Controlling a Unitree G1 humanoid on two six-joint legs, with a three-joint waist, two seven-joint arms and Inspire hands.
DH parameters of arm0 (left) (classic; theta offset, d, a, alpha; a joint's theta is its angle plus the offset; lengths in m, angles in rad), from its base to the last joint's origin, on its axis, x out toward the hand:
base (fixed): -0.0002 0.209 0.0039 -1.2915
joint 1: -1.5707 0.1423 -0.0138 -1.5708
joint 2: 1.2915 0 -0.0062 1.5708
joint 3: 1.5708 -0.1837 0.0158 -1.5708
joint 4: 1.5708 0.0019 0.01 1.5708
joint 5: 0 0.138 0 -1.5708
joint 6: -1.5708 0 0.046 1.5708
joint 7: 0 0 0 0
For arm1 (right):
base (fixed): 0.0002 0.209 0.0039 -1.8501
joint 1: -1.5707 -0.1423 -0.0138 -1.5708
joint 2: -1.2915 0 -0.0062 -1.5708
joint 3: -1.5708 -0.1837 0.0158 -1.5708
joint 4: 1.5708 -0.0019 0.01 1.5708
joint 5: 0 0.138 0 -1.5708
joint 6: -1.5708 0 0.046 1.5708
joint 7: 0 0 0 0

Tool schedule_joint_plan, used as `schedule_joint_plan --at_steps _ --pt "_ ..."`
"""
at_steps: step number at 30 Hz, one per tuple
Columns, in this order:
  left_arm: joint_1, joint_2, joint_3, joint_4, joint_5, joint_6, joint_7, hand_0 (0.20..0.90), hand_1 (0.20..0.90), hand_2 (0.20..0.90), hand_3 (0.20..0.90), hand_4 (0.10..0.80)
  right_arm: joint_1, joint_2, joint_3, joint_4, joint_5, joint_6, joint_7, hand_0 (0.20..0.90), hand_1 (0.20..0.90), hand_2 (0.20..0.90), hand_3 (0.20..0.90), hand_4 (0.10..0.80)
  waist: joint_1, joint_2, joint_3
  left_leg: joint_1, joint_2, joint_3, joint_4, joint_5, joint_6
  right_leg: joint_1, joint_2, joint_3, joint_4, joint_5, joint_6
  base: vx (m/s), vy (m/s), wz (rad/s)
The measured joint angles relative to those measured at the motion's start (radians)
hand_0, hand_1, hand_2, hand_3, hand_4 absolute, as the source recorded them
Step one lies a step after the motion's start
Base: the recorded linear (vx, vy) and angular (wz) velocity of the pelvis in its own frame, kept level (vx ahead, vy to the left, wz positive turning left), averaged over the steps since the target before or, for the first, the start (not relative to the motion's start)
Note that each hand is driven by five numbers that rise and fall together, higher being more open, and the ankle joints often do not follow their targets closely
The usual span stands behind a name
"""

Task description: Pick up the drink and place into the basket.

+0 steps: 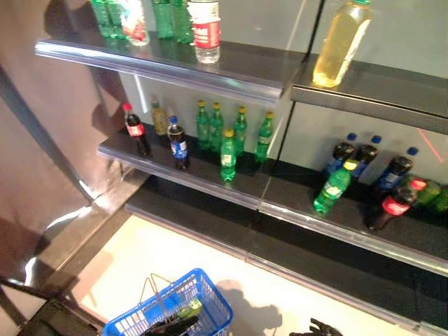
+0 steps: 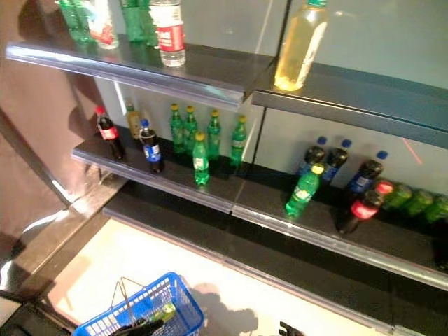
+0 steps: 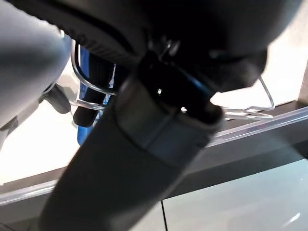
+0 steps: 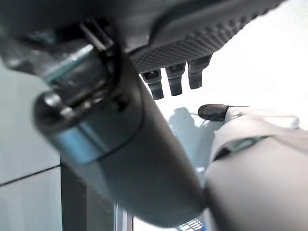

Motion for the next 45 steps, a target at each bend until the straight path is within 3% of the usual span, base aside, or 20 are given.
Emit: schedule_joint_plan --at_steps 2,5,6,8,10,12,13,14,15,16,17,22,27,32,35,38,41,42,44,45 --pt "-0.006 0.008 0.009 0.000 -0.001 -0.011 0.006 0.300 0.300 0.300 0.200 0.100 -0.004 0.008 0.001 0.000 -0.002 0.009 0.000 0.900 0.900 0.900 0.900 0.800 0.008 -0.021 0.009 -0.024 0.012 -0.006 0.090 -0.017 0.003 -0.014 0.000 0.005 0.027 -0.021 -0.020 -0.032 -0.203 -0.33" --pt "-0.036 0.033 0.014 -0.002 -0.015 -0.042 0.008 0.300 0.300 0.300 0.200 0.100 -0.013 0.010 0.000 0.006 -0.018 0.024 -0.008 0.900 0.900 0.900 0.900 0.800 0.040 -0.059 0.024 -0.146 0.041 -0.107 0.380 -0.018 0.009 -0.010 -0.006 0.042 0.023 -0.024 -0.060 0.072 -0.016 -0.40" --pt "-0.045 0.029 0.016 -0.008 -0.025 -0.053 0.009 0.300 0.300 0.300 0.200 0.100 -0.016 -0.006 0.001 0.006 -0.019 0.028 -0.013 0.900 0.900 0.900 0.900 0.800 0.044 -0.066 0.030 -0.193 0.030 -0.152 0.418 -0.032 -0.014 0.013 -0.007 0.068 -0.012 -0.002 -0.071 0.149 0.061 -0.35" --pt "-0.051 -0.028 0.011 -0.044 -0.063 -0.052 -0.007 0.300 0.300 0.300 0.200 0.100 -0.021 -0.071 -0.001 0.012 -0.040 0.029 -0.015 0.900 0.900 0.900 0.900 0.800 0.064 -0.018 0.041 -0.207 -0.024 -0.171 0.214 -0.027 -0.029 -0.003 -0.007 0.113 -0.045 0.014 -0.070 0.174 0.077 -0.51" --pt "-0.066 -0.082 0.009 -0.037 -0.067 -0.045 -0.018 0.300 0.300 0.300 0.200 0.100 -0.031 -0.116 -0.004 0.016 -0.040 0.030 -0.015 0.900 0.900 0.900 0.900 0.800 0.062 0.040 0.068 -0.219 -0.048 -0.160 0.073 0.012 -0.025 -0.007 -0.003 0.113 -0.045 0.015 -0.070 0.205 0.074 -0.46" --pt "-0.065 -0.099 0.012 -0.022 -0.068 -0.048 -0.019 0.300 0.300 0.300 0.200 0.100 -0.031 -0.112 -0.002 0.020 -0.040 0.030 -0.015 0.900 0.900 0.900 0.900 0.800 0.066 0.053 0.068 -0.232 -0.052 -0.162 0.060 0.017 -0.014 -0.019 0.002 0.117 -0.047 0.014 -0.067 0.236 0.101 -0.68" --pt "-0.067 -0.092 0.017 -0.012 -0.067 -0.048 -0.019 0.300 0.300 0.300 0.200 0.100 -0.035 -0.098 0.006 0.023 -0.040 0.030 -0.010 0.900 0.900 0.900 0.900 0.800 0.079 0.059 0.058 -0.238 -0.045 -0.157 0.067 0.017 -0.004 -0.012 0.020 0.120 -0.084 0.004 -0.046 0.210 0.118 -0.89" --pt "-0.069 -0.084 0.015 0.000 -0.066 -0.047 -0.017 0.300 0.300 0.300 0.200 0.100 -0.046 -0.087 0.006 0.033 -0.040 0.031 -0.003 0.900 0.900 0.900 0.900 0.800 0.090 0.075 0.064 -0.231 -0.008 -0.132 0.064 0.047 0.013 -0.020 0.048 0.091 0.012 -0.005 -0.052 0.263 0.152 -0.97" --pt "-0.065 -0.057 0.014 -0.007 -0.067 -0.044 -0.025 0.300 0.300 0.300 0.200 0.100 -0.044 -0.064 0.006 0.033 -0.040 0.032 -0.002 0.900 0.900 0.900 0.900 0.800 0.086 0.045 0.061 -0.209 -0.017 -0.130 0.055 0.057 0.011 -0.022 0.050 0.081 0.092 -0.049 -0.053 0.276 0.164 -0.88" --pt "-0.054 -0.041 0.017 0.002 -0.066 -0.042 -0.021 0.300 0.300 0.300 0.200 0.100 -0.037 -0.054 0.009 0.035 -0.041 0.032 0.002 0.900 0.900 0.900 0.900 0.800 0.086 0.019 0.050 -0.188 -0.037 -0.134 0.049 0.077 0.027 0.004 0.043 0.084 0.063 -0.097 -0.052 0.296 0.157 -0.82" --pt "-0.053 -0.034 0.022 0.026 -0.065 -0.036 -0.013 0.300 0.300 0.300 0.200 0.100 -0.035 -0.048 0.012 0.033 -0.041 0.030 0.003 0.900 0.900 0.900 0.900 0.800 0.079 0.005 0.050 -0.163 -0.044 -0.137 0.044 0.091 0.043 0.057 0.046 0.082 0.007 -0.068 -0.044 0.254 0.124 -0.56" --pt "-0.079 -0.044 0.009 0.029 -0.055 -0.015 -0.016 0.300 0.300 0.300 0.200 0.100 -0.011 -0.039 0.017 0.030 -0.086 0.026 0.011 0.900 0.900 0.900 0.900 0.800 0.057 -0.021 0.037 -0.112 -0.084 -0.127 -0.015 0.087 0.059 0.101 0.034 0.084 -0.073 -0.036 -0.016 0.221 0.085 -0.14" --pt "-0.081 -0.044 0.007 0.029 -0.055 -0.007 -0.016 0.300 0.300 0.300 0.200 0.100 -0.021 -0.030 0.017 0.007 -0.084 0.024 0.013 0.900 0.900 0.900 0.900 0.800 0.059 -0.025 0.034 -0.097 -0.095 -0.125 -0.016 0.064 0.066 0.102 0.022 0.083 -0.058 -0.036 -0.011 0.120 0.077 -0.07" --pt "-0.092 -0.042 0.007 0.039 -0.053 0.000 -0.015 0.300 0.300 0.300 0.200 0.100 -0.058 -0.028 0.010 0.007 -0.082 0.017 0.010 0.900 0.900 0.900 0.900 0.800 0.056 -0.010 0.041 -0.098 -0.087 -0.115 -0.023 0.041 0.101 -0.044 -0.001 0.095 0.228 -0.056 0.012 0.018 0.077 -0.13" --pt "-0.080 -0.025 0.006 0.042 -0.053 0.002 -0.013 0.300 0.300 0.300 0.200 0.100 -0.059 -0.025 -0.005 0.011 -0.060 0.006 0.011 0.900 0.900 0.900 0.900 0.800 0.030 -0.021 0.043 -0.096 -0.098 -0.132 -0.024 0.039 0.128 -0.167 -0.044 0.169 0.471 -0.058 0.058 0.014 -0.055 0.14" --pt "-0.065 -0.013 0.000 0.043 -0.052 0.003 0.005 0.300 0.300 0.300 0.200 0.100 -0.053 -0.027 -0.015 0.014 -0.055 -0.005 0.011 0.900 0.900 0.900 0.900 0.800 0.021 -0.027 0.043 -0.085 -0.103 -0.145 -0.023 0.035 0.139 -0.184 -0.067 0.196 0.488 -0.076 0.081 0.065 -0.205 0.21" --pt "-0.066 -0.006 -0.020 0.043 -0.053 0.003 0.010 0.300 0.300 0.300 0.200 0.100 -0.045 -0.026 -0.017 0.015 -0.056 -0.011 0.010 0.900 0.900 0.900 0.900 0.800 0.000 -0.019 0.048 -0.091 -0.109 -0.193 -0.016 0.033 0.136 -0.115 -0.087 0.197 0.253 -0.072 0.077 0.103 -0.292 0.39" --pt "-0.067 -0.004 -0.030 0.044 -0.053 0.003 0.017 0.300 0.300 0.300 0.200 0.100 -0.040 -0.026 -0.018 0.018 -0.055 -0.012 0.010 0.900 0.900 0.900 0.900 0.800 -0.009 -0.017 0.049 -0.091 -0.110 -0.229 -0.016 0.042 0.117 -0.076 -0.089 0.202 0.101 -0.031 0.068 0.111 -0.346 0.55" --pt "-0.065 0.001 -0.031 0.053 -0.052 0.003 0.019 0.300 0.300 0.300 0.200 0.100 -0.040 -0.021 -0.018 0.033 -0.055 -0.012 0.010 0.900 0.900 0.900 0.900 0.800 -0.015 -0.027 0.045 -0.081 -0.118 -0.250 -0.016 0.037 0.097 -0.043 -0.117 0.205 0.005 0.054 0.058 0.092 -0.299 0.40" --pt "-0.056 0.006 -0.026 0.059 -0.052 0.002 0.021 0.300 0.300 0.300 0.200 0.100 -0.030 -0.014 -0.016 0.039 -0.054 -0.013 0.010 0.900 0.900 0.900 0.900 0.800 -0.009 -0.050 0.039 -0.061 -0.130 -0.251 -0.016 0.025 0.073 -0.014 -0.124 0.198 -0.003 0.098 0.084 0.057 -0.292 0.08"
